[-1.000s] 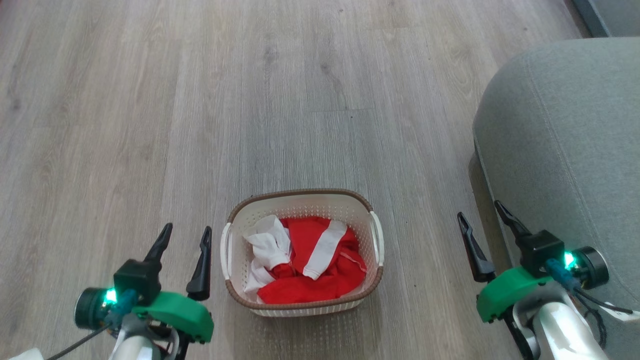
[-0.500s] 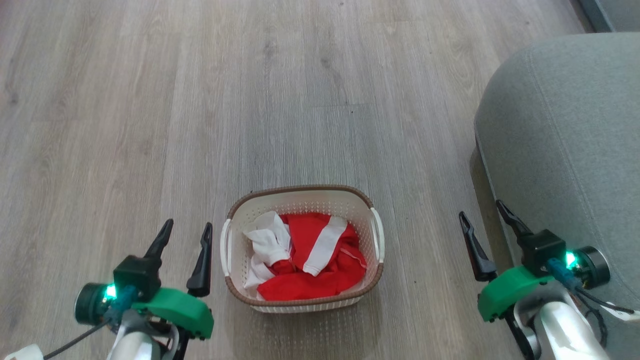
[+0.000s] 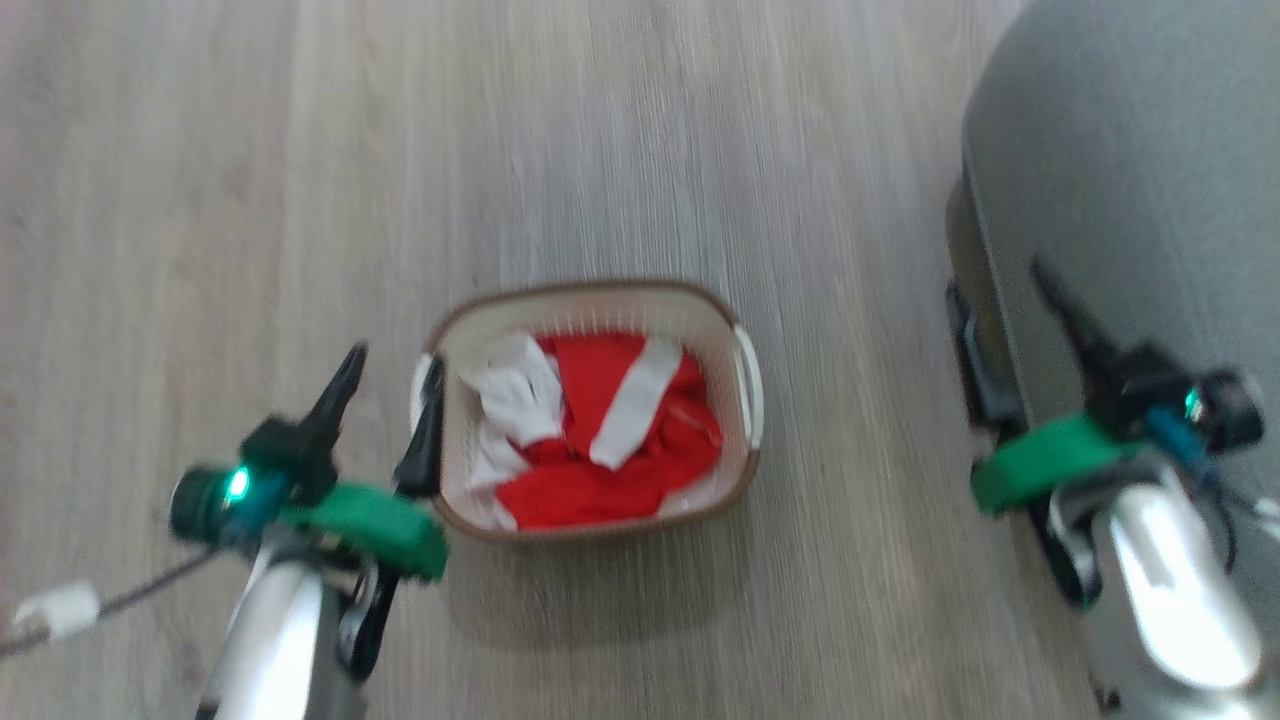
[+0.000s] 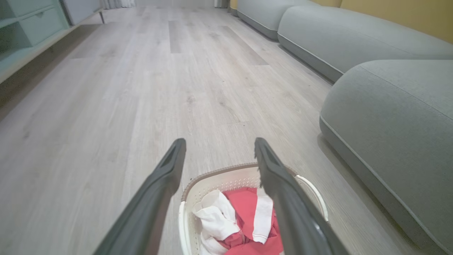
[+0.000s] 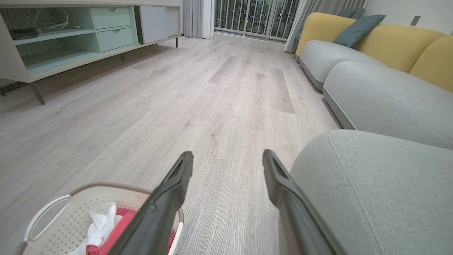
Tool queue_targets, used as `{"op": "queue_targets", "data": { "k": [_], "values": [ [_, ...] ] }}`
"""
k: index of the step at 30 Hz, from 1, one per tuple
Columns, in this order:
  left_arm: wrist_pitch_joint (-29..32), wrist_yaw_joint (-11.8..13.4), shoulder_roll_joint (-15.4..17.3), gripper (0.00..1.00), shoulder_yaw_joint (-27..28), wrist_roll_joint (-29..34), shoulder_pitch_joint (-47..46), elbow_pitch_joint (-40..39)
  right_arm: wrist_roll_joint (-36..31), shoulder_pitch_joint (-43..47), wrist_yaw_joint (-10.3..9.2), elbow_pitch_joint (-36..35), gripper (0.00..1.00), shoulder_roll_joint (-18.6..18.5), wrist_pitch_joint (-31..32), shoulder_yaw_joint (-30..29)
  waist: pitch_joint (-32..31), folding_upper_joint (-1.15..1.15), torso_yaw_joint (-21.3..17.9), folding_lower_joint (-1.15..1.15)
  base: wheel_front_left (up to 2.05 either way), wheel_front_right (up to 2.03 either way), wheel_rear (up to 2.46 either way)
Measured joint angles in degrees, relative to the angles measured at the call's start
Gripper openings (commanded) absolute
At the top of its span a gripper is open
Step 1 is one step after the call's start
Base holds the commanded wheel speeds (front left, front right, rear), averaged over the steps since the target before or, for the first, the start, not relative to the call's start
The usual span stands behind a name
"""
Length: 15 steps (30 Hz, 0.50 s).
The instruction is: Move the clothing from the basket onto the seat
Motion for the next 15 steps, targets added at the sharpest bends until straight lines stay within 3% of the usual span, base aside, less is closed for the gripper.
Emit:
{"op": "queue_targets", "data": {
  "k": [10,15],
  "values": [
    [-0.05,-0.35,-0.09,1.00,-7.59,-0.35,-19.13,11.99,-0.10,-12.38,0.00,-4.76,1.00,0.53,-0.15,-0.82,14.88,0.00,-2.44,0.02,0.00,0.00,0.00],
    [-0.05,1.92,-0.24,1.00,-11.56,0.69,-29.89,24.50,-0.09,-15.99,0.00,-6.83,1.00,0.89,-0.16,-1.23,22.53,-0.01,-3.94,0.02,0.00,0.00,0.00]
  ]
}}
